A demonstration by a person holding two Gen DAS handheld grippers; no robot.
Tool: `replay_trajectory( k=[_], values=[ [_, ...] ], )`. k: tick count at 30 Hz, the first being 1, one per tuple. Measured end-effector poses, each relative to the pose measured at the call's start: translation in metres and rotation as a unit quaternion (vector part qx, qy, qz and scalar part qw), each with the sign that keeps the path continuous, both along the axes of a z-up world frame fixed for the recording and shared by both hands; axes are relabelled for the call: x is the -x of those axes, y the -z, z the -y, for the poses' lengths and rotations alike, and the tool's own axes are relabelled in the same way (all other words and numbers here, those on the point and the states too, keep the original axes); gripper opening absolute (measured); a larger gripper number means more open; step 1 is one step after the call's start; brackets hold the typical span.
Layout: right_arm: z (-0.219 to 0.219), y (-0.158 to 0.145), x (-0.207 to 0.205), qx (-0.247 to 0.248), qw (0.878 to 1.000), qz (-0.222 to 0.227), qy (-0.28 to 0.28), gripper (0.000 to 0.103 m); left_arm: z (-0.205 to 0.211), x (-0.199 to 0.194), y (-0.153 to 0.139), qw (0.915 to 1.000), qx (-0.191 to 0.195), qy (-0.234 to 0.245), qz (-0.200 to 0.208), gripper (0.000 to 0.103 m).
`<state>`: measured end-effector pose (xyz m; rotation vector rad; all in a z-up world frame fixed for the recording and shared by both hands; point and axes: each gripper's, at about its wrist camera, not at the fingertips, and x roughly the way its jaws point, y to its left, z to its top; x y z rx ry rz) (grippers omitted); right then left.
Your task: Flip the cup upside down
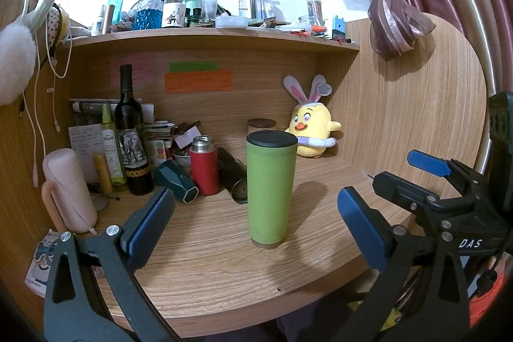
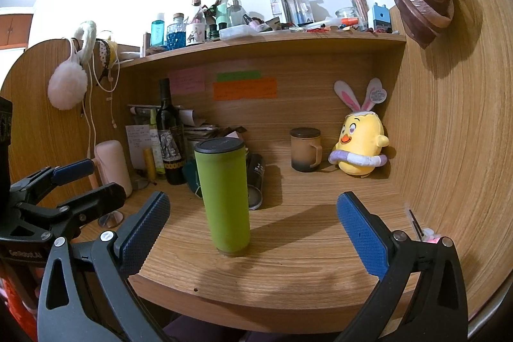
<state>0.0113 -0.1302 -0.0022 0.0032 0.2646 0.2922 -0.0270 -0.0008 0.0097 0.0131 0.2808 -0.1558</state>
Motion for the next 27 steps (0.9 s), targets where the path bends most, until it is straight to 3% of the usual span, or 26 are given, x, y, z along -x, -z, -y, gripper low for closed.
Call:
replay_trajectory(
  k=[27],
  values=[
    [-0.0019,-0.0025,0.0009,-0.002,1.000,0.008,-0.002,0.103,0.0029,0.0038,-0.0017,0.9999,-0.002,-0.001,0.012,0.103]
  ],
)
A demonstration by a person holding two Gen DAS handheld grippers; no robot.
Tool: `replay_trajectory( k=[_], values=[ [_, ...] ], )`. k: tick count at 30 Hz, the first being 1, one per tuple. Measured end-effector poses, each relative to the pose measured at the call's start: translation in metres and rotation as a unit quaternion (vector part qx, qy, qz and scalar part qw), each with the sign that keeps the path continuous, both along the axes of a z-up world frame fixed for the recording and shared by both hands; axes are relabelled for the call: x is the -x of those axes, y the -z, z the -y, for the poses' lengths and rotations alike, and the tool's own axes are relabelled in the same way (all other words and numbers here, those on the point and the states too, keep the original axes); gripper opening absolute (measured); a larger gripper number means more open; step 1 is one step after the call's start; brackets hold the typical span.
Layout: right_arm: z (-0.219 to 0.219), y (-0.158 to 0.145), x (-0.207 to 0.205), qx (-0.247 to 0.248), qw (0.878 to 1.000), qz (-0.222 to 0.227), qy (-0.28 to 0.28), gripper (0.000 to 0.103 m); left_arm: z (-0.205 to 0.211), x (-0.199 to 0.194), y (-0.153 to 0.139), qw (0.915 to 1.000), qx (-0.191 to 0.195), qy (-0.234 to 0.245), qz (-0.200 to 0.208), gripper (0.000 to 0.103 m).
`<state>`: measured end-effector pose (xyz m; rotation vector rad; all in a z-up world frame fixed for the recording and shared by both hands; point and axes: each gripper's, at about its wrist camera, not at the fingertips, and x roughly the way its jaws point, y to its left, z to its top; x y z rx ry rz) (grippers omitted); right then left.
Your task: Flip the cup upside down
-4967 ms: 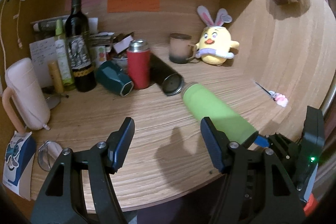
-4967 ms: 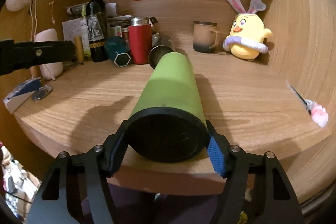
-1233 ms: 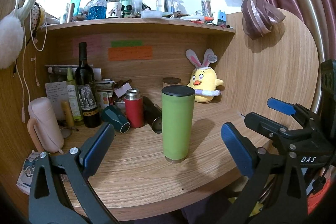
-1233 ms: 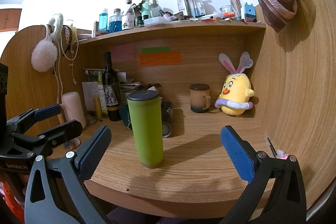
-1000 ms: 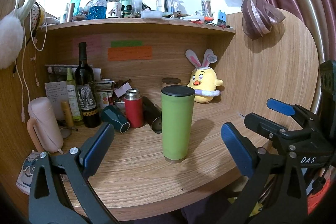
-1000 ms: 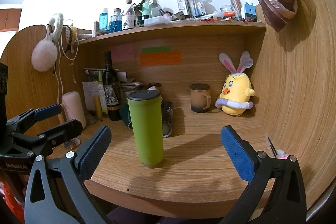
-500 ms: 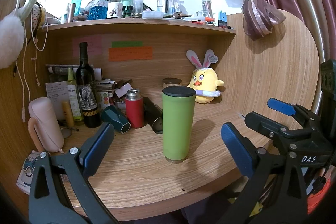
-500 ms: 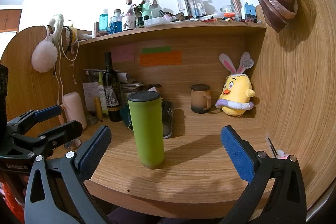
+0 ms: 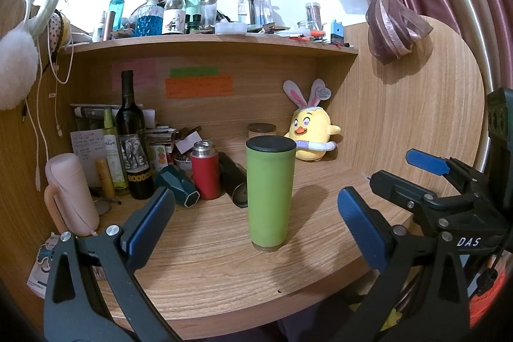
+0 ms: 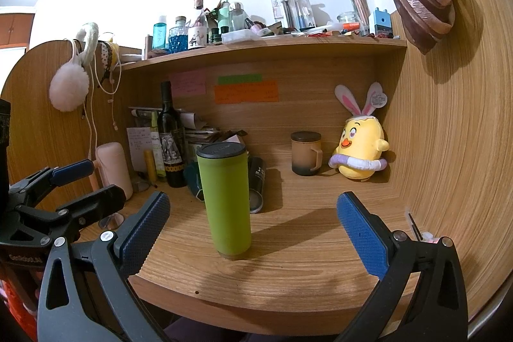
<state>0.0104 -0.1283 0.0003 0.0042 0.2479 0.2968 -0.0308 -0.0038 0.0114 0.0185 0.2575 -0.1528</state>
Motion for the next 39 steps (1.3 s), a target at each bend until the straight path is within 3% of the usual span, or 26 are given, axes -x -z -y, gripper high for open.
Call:
replay_trajectory(
  k=[17,39],
  values=[
    [0.001,-0.003,0.002,-0.004,1.000,0.003,0.002,0.103,0.002,0.001,-0.001,1.0000,-0.003,0.003,0.006,0.103],
    [0.002,-0.003,0.000,-0.005,1.000,-0.001,0.002,0.103,-0.005,-0.010,0.005,0.9995,0.015,0.020,-0.018,0.103]
  ],
)
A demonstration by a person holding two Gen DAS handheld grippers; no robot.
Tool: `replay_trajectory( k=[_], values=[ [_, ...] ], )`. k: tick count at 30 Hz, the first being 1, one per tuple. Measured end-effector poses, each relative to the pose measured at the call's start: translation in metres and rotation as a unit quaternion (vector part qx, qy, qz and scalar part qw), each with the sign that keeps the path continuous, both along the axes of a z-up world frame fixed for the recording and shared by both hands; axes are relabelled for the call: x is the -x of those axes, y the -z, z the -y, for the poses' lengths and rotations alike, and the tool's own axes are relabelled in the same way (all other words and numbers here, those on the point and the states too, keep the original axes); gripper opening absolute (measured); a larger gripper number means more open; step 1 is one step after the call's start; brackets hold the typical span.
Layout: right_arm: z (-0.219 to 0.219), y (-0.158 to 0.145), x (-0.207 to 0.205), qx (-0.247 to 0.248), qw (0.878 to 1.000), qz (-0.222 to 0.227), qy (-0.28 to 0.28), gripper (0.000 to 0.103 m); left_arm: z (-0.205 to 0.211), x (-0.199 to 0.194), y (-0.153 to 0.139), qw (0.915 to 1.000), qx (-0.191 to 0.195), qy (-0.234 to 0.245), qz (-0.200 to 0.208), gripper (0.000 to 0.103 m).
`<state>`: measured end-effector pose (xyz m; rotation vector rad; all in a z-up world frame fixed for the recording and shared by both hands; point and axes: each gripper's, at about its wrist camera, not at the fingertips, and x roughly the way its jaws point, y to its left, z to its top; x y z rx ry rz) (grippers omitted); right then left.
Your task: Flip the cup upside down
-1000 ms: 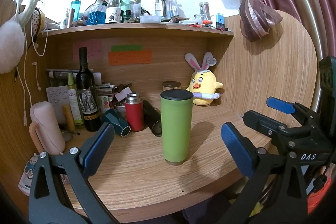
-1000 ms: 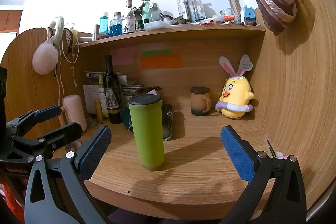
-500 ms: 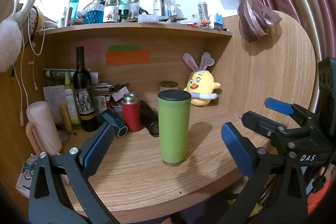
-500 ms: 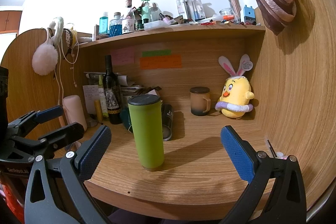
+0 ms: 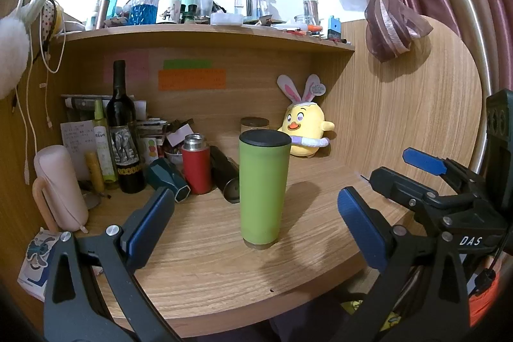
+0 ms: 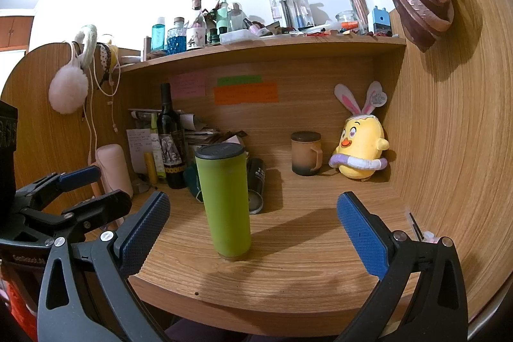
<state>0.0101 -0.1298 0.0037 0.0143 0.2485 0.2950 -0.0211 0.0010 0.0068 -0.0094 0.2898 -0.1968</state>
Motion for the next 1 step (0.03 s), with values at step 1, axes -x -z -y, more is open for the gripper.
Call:
replay_trajectory(
  k=[1],
  values=[
    [-0.0002,0.0001,-0.0005,0.000,1.000,0.000,0.001,0.103,-0.0004,-0.0002,0.0002,1.0000,0.000,0.000,-0.001,0.103]
  ],
)
